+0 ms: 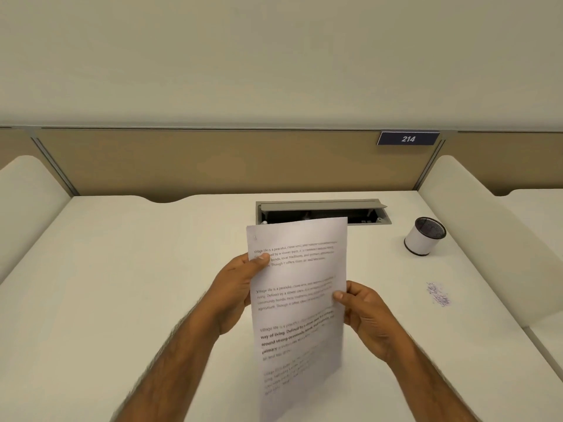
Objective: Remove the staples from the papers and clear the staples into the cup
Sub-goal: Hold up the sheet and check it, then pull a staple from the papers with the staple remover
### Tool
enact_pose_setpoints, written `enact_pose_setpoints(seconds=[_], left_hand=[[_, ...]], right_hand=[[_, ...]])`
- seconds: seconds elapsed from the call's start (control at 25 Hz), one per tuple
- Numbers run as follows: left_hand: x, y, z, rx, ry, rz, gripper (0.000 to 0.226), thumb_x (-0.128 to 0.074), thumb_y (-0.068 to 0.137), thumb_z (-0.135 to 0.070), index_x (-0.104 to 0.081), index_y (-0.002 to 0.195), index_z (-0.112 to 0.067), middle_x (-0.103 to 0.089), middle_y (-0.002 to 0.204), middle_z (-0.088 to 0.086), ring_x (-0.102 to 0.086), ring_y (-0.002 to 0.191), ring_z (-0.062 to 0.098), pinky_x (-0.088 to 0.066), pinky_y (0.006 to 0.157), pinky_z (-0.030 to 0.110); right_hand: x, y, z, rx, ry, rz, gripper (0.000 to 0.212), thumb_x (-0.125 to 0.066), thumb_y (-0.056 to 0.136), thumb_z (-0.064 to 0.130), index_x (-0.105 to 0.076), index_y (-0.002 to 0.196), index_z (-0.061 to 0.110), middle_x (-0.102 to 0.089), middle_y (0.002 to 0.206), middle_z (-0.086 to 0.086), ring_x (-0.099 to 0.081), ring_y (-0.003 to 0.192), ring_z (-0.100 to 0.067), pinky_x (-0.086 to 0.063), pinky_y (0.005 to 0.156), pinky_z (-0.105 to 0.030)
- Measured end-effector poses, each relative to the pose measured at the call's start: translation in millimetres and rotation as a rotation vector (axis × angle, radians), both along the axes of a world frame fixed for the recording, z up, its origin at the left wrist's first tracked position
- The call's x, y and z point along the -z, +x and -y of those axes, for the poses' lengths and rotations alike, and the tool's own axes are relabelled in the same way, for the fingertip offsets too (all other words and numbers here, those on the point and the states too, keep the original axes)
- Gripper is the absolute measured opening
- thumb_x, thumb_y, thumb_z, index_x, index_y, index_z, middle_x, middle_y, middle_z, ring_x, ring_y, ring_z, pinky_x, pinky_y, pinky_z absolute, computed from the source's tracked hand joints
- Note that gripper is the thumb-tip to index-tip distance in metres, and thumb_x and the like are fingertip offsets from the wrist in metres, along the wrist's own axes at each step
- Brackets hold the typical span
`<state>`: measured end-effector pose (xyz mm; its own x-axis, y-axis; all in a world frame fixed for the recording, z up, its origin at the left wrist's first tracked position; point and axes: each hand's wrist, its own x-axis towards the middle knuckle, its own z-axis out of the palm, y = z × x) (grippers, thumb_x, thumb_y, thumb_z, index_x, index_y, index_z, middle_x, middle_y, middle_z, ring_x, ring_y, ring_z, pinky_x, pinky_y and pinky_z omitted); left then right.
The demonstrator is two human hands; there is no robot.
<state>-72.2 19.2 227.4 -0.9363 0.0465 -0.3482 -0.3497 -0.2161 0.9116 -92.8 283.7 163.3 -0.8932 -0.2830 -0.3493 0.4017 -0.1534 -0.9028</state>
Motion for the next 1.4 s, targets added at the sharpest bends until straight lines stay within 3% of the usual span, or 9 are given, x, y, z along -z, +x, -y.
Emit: enact_pose_setpoints(seconds=[0.24, 0.44, 0.52, 0.68, 0.8, 0.96, 1.12, 1.28, 1.4], left_hand=[[95.2, -26.4, -15.9, -0.197, -0.503, 0.016, 0.014, -0.061, 0.102, -0.02, -0.072, 0.107, -0.012, -0.078, 0.108, 0.007, -0.074, 0.093, 0.025, -0.06, 0.084, 0.041], [170.1, -12.7, -40.0, -0.109, -0.726, -0.008, 0.036, -0.054, 0.104, -0.018, -0.057, 0.139, -0.014, -0.07, 0.129, 0.003, -0.065, 0.108, 0.019, -0.051, 0.095, 0.031], [189.5, -6.1, -42.6, -0.029, -0.781, 0.019, 0.053, -0.052, 0.105, -0.026, -0.039, 0.156, -0.021, -0.061, 0.145, 0.0, -0.062, 0.123, 0.021, -0.05, 0.107, 0.039], [209.9, 5.1, -44.2, 0.082, -1.144, -0.087, 0.07, -0.047, 0.106, -0.029, -0.012, 0.165, -0.015, -0.024, 0.17, 0.005, -0.028, 0.153, 0.025, -0.023, 0.127, 0.039], [220.9, 10.7, -47.5, 0.274, -1.302, -0.219, 0.069, -0.015, 0.106, -0.047, 0.008, 0.163, -0.017, 0.015, 0.173, 0.001, 0.01, 0.161, 0.021, 0.009, 0.129, 0.035], [239.7, 10.8, -45.6, 0.372, -1.402, -0.214, 0.079, 0.004, 0.097, -0.063, 0.018, 0.16, -0.018, 0.024, 0.17, 0.001, 0.024, 0.157, 0.019, 0.017, 0.126, 0.039], [244.9, 11.0, -45.5, 0.379, -1.454, -0.233, 0.08, 0.0, 0.1, -0.064, 0.016, 0.162, -0.017, 0.026, 0.17, 0.0, 0.025, 0.157, 0.02, 0.014, 0.127, 0.042], [246.5, 9.8, -46.1, 0.366, -1.465, -0.248, 0.081, 0.006, 0.098, -0.067, 0.018, 0.162, -0.018, 0.026, 0.17, -0.002, 0.027, 0.156, 0.017, 0.012, 0.127, 0.042], [249.3, 10.5, -45.3, 0.341, -1.467, -0.264, 0.08, 0.004, 0.1, -0.067, 0.015, 0.163, -0.019, 0.023, 0.172, -0.003, 0.024, 0.157, 0.016, 0.009, 0.127, 0.043]], right_hand=[[45.3, 33.5, 8.7, 0.228, 0.083, 0.15, 0.02, -0.063, 0.091, 0.003, -0.064, 0.109, -0.007, -0.073, 0.108, -0.024, -0.07, 0.098, -0.043, -0.057, 0.087, -0.051], [98.7, 56.5, 11.1, 0.3, 0.252, 0.27, 0.014, -0.064, 0.092, 0.008, -0.066, 0.099, -0.004, -0.076, 0.097, -0.019, -0.072, 0.092, -0.041, -0.056, 0.086, -0.06], [113.2, 57.8, 8.2, 0.305, 0.357, 0.274, 0.013, -0.065, 0.09, 0.012, -0.065, 0.089, -0.001, -0.076, 0.09, -0.016, -0.073, 0.083, -0.035, -0.058, 0.081, -0.057], [126.5, 49.8, 1.2, 0.33, 0.507, 0.236, 0.026, -0.067, 0.082, 0.02, -0.047, 0.068, 0.012, -0.062, 0.07, -0.011, -0.054, 0.059, -0.021, -0.045, 0.059, -0.038], [131.0, 42.8, 0.8, 0.309, 0.575, 0.211, 0.033, -0.066, 0.085, 0.016, -0.038, 0.067, 0.015, -0.047, 0.065, -0.006, -0.041, 0.058, -0.017, -0.033, 0.059, -0.029], [131.4, 40.1, -3.5, 0.257, 0.851, 0.167, 0.036, -0.064, 0.09, 0.029, -0.042, 0.067, 0.012, -0.051, 0.064, 0.002, -0.045, 0.055, -0.017, -0.035, 0.054, -0.028], [121.2, 22.3, -6.6, 0.202, 1.36, -0.142, 0.025, -0.056, 0.094, 0.042, -0.059, 0.091, 0.017, -0.061, 0.089, 0.002, -0.06, 0.082, -0.022, -0.049, 0.066, -0.034], [120.5, -62.5, 14.6, 0.093, 1.381, -0.46, 0.02, -0.058, 0.094, 0.026, -0.063, 0.105, 0.011, -0.063, 0.103, -0.01, -0.059, 0.097, -0.032, -0.051, 0.079, -0.04], [116.8, -152.9, 35.0, 0.015, 1.381, -0.448, 0.033, -0.057, 0.094, 0.025, -0.057, 0.125, 0.012, -0.055, 0.122, -0.011, -0.052, 0.113, -0.032, -0.048, 0.09, -0.043]])
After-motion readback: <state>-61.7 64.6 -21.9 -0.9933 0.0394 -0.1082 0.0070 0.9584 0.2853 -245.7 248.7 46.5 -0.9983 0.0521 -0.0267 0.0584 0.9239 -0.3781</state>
